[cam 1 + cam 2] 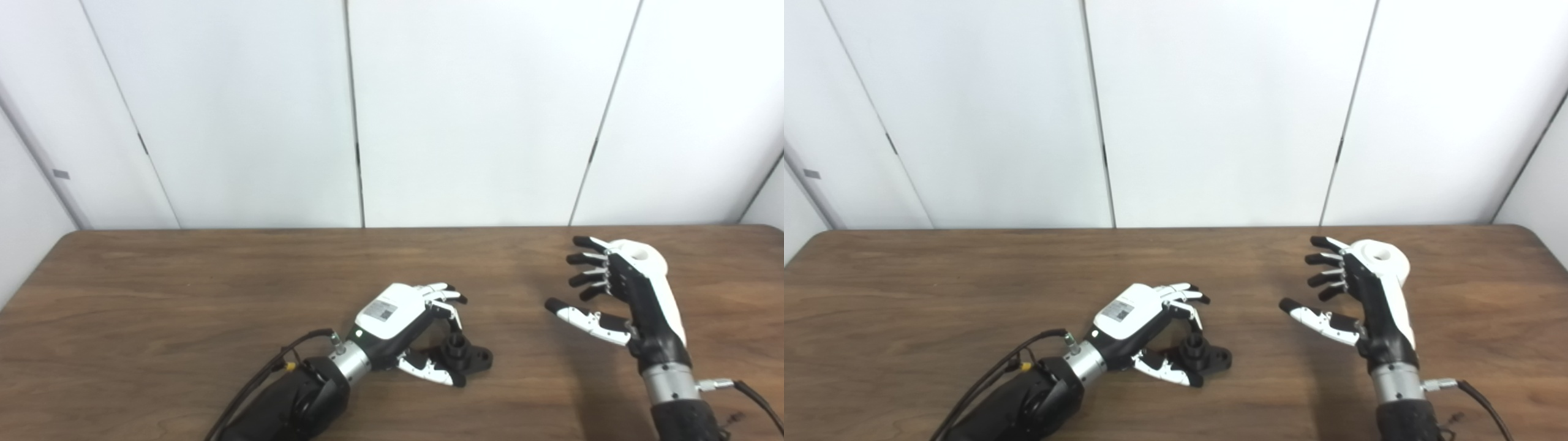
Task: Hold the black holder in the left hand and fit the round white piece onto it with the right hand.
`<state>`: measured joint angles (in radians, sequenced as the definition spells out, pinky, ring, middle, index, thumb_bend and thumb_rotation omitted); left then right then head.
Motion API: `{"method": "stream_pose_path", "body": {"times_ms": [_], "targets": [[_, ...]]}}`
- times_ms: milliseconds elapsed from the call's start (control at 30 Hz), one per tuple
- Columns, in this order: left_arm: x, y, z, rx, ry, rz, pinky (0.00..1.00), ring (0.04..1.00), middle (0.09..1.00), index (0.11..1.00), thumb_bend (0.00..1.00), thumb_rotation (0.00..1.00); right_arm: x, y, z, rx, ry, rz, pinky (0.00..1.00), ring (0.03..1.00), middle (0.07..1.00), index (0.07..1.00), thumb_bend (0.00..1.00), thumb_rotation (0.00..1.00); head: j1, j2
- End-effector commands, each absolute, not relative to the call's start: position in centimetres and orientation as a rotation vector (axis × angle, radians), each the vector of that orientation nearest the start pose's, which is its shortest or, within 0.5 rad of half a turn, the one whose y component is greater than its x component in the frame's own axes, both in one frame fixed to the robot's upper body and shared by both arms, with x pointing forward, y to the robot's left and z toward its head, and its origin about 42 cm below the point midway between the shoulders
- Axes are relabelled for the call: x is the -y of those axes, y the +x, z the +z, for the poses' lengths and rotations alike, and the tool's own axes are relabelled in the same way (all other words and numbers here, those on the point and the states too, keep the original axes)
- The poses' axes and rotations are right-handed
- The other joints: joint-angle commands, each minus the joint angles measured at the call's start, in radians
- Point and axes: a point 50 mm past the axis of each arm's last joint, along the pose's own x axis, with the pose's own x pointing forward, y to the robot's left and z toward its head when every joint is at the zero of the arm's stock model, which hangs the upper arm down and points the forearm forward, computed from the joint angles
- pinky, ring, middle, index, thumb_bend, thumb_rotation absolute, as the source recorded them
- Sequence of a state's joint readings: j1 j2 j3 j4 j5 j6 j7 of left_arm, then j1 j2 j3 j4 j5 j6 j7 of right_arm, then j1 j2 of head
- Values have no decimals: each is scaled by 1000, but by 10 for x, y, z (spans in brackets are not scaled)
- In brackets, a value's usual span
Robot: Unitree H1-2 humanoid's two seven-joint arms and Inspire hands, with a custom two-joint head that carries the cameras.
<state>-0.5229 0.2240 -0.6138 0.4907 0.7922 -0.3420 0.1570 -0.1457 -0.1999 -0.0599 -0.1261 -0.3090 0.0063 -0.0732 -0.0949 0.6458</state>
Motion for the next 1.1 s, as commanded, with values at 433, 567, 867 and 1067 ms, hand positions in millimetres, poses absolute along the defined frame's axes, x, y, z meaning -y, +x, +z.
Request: {"method": "stream_pose_path", "body": {"times_ms": [433, 567, 867, 1067], "targets": [[-181, 395, 77, 306, 1398, -646, 794, 873, 838, 489, 520, 83, 275, 341, 221, 401, -544, -152, 465, 589, 707, 784, 577, 263, -134, -6], [-187, 394, 73, 297, 1392, -638, 806, 879, 838, 487, 520, 82, 284, 347, 237, 424, -599, -142, 470, 589, 701, 767, 604, 259, -169, -21], [-199, 394, 70, 287, 1376, -636, 820, 884, 841, 484, 521, 80, 319, 364, 288, 443, -815, -196, 534, 645, 734, 772, 659, 271, -234, -48], [-204, 392, 70, 274, 1376, -650, 834, 891, 840, 484, 521, 81, 346, 377, 320, 407, -980, -225, 604, 741, 794, 761, 712, 268, -286, -83]]}}
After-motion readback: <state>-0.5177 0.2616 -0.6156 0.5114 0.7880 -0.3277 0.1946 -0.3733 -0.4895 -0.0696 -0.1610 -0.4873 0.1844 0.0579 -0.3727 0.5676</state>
